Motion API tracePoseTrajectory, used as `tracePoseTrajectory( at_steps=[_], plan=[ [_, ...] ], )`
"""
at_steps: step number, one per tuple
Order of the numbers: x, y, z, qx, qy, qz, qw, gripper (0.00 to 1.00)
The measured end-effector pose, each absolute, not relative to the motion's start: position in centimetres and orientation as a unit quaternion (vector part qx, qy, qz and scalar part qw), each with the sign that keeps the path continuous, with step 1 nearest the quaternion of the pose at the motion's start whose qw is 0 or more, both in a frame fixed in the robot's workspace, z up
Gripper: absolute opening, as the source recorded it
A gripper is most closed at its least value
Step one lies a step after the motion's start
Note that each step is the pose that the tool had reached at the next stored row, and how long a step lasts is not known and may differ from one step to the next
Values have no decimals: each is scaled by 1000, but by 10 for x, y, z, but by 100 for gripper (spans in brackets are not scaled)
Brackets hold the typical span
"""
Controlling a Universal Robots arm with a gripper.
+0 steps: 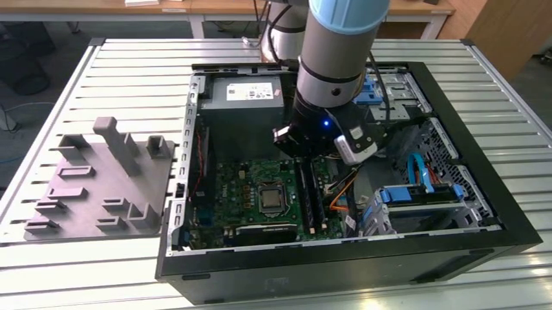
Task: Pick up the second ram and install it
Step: 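Press down the second ram until it locks into place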
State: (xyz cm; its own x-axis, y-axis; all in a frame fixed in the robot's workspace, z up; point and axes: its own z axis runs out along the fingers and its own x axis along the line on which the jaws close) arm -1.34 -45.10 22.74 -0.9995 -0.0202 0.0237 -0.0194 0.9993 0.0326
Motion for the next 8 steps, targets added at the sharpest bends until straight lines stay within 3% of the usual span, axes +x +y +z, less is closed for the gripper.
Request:
tracePoseTrajectory(
  at_steps=[8],
  plan=[
    [-14,-471,227,10,-1000,-16,12,10]
  ],
)
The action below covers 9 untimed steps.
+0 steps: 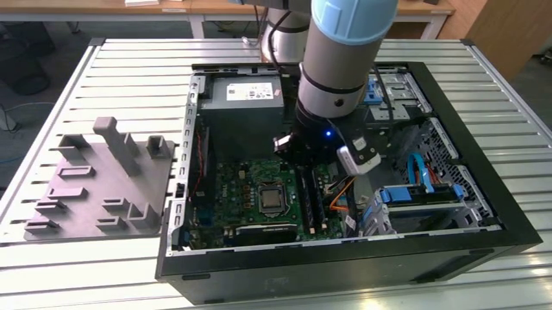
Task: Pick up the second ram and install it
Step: 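Press down the second ram until it locks into place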
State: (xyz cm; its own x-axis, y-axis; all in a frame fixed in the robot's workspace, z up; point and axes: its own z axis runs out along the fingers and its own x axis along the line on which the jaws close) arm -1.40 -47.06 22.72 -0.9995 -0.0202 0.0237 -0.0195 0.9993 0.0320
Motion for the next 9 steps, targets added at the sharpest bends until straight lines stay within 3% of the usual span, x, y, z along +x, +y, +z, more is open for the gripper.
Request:
tracePoseTrajectory(
  at_steps=[9],
  plan=[
    [-14,-497,223,12,-1000,-11,14,10]
  ],
)
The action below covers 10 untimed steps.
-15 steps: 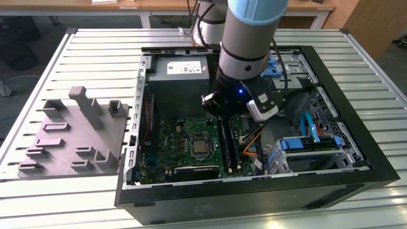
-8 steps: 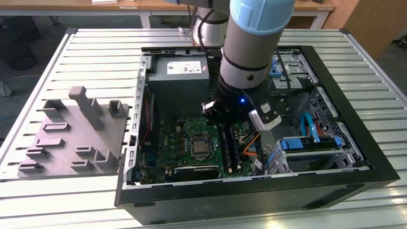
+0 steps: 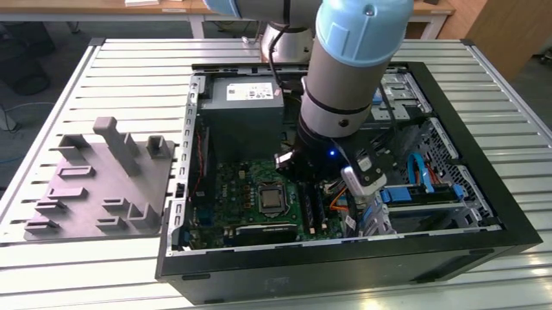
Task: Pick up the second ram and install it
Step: 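Press down the second ram until it locks into place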
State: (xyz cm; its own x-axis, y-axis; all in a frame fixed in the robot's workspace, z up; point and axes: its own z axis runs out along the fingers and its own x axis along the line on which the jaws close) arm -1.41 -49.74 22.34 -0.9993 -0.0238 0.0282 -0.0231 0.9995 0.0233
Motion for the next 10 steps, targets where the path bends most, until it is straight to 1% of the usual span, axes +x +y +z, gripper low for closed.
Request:
tracePoseTrajectory(
  at_steps=[5,10],
  plan=[
    [-14,-499,221,26,-999,-3,17,10],
    [-14,-516,220,26,-999,-3,17,10]
  ],
)
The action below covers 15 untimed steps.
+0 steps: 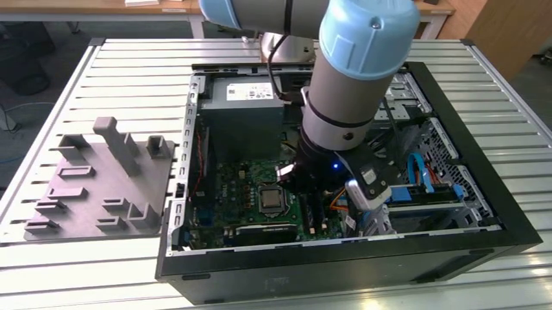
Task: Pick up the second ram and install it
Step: 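Press down the second ram until it locks into place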
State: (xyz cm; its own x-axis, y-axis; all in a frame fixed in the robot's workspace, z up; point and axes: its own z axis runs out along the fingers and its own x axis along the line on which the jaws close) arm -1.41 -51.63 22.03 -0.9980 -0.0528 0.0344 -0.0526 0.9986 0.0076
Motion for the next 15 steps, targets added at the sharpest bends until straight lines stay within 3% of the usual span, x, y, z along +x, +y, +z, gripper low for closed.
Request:
tracePoseTrajectory(
  at_steps=[15],
  plan=[
    [-14,-524,217,27,-999,-3,18,10]
  ],
)
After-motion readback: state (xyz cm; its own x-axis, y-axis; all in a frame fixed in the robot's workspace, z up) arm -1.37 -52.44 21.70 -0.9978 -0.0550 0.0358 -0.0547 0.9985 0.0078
